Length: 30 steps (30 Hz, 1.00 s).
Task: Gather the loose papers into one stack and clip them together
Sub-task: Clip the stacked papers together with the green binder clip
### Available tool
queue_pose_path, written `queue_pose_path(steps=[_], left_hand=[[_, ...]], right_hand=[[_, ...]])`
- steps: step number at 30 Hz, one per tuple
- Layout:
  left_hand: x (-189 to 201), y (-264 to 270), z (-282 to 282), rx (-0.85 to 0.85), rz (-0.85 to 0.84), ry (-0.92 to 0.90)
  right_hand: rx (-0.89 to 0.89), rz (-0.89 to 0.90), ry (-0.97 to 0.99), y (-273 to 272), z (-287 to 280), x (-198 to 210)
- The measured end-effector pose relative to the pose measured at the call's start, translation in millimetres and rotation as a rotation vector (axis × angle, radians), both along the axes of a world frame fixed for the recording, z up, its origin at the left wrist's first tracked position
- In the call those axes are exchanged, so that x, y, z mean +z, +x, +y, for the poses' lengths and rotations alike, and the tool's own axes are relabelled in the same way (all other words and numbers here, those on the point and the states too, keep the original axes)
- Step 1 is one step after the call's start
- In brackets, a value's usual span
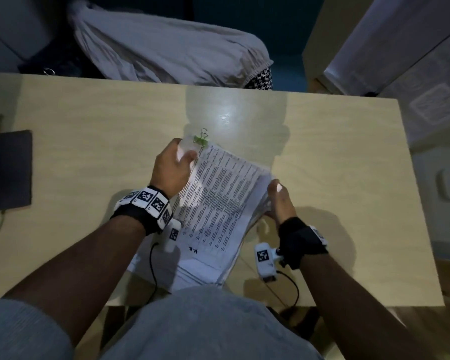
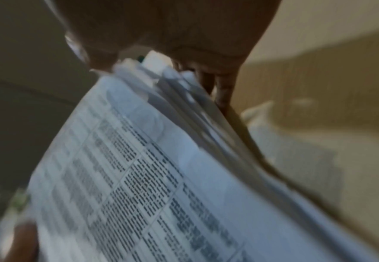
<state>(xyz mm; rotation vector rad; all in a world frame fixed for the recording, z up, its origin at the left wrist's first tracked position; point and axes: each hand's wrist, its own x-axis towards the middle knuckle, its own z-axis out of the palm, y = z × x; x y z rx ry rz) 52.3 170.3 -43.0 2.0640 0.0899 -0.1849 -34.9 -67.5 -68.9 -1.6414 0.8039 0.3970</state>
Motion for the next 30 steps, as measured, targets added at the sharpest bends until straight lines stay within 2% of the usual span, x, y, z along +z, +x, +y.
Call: queue_pose_path(steps=[3, 6, 11, 15, 20, 24, 27, 30], left_hand=[[-4, -5, 34, 0.171, 0.034, -0.117], [-4, -17, 65, 0.306, 0.039, -0.149], [-6, -42, 117, 0.508, 0.072, -0.28], [-5, -65, 162, 0.512, 0.102, -0.273], [-12, -75, 221, 0.533, 0.21, -0.15], [-35, -76, 264, 0.437, 0.441, 0.092], [-35, -73, 276, 0.412, 0.457, 0.182], [-42, -69, 279, 0.405, 0.411, 0.231]], right_hand=[[-0.062, -0.004, 0.077, 10, 29, -2], [0.157, -0.053, 0.073, 20, 65, 12], [0.295, -0.099, -0.048, 45, 119, 21], [0.501, -0.133, -0.148, 62, 172, 23], [0.529, -0.132, -0.222, 76, 233, 16], [0.463, -0.079, -0.214, 84, 268, 4], [0.376, -0.018, -0.179, 91, 285, -3], [0.401, 0.015, -0.223, 97, 290, -5]])
